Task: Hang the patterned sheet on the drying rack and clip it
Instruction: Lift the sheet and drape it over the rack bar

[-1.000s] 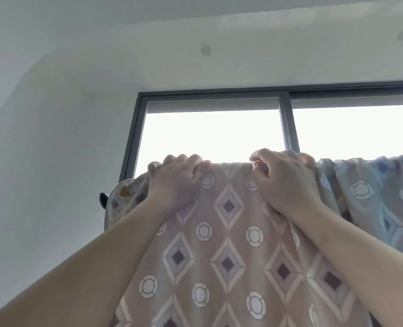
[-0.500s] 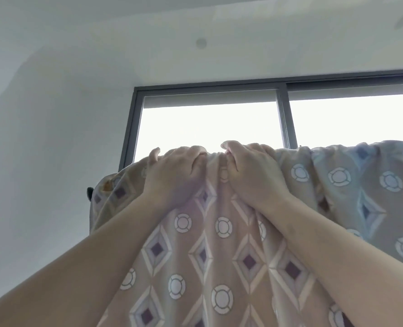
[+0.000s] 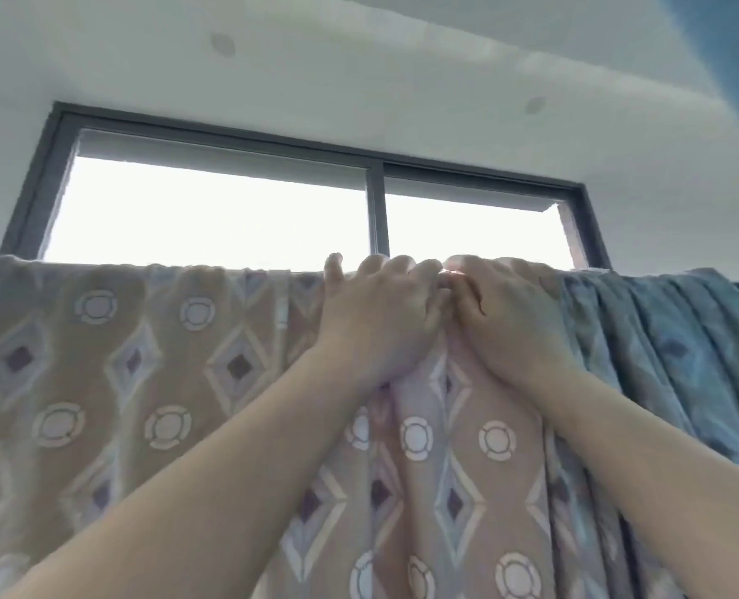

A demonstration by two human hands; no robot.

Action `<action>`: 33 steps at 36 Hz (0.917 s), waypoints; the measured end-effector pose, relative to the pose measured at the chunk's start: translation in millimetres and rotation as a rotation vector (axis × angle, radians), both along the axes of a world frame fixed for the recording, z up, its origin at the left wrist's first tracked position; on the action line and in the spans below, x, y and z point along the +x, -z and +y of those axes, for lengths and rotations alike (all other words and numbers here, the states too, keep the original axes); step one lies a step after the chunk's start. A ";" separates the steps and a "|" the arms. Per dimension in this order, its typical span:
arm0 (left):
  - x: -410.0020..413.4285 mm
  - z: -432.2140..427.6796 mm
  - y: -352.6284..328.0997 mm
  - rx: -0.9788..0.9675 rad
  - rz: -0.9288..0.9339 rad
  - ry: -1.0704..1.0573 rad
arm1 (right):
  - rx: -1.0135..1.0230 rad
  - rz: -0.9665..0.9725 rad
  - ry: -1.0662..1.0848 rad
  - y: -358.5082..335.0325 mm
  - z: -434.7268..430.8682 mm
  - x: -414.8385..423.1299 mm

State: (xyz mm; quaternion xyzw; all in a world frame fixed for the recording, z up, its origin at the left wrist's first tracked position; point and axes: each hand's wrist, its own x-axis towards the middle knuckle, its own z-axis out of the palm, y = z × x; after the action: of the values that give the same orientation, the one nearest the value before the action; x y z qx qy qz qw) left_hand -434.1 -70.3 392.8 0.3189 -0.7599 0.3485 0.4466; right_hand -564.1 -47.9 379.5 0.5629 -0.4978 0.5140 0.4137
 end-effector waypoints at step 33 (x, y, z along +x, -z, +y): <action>-128.3 -6.3 -9.7 -0.050 0.101 -0.053 | 0.156 0.042 0.071 -13.1 7.6 -146.4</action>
State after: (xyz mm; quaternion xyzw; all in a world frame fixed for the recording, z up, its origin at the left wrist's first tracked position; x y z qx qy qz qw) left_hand -562.4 -76.6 402.5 0.3449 -0.7186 0.3624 0.4830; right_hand -710.5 -40.3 392.5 0.5861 -0.5471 0.4470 0.3967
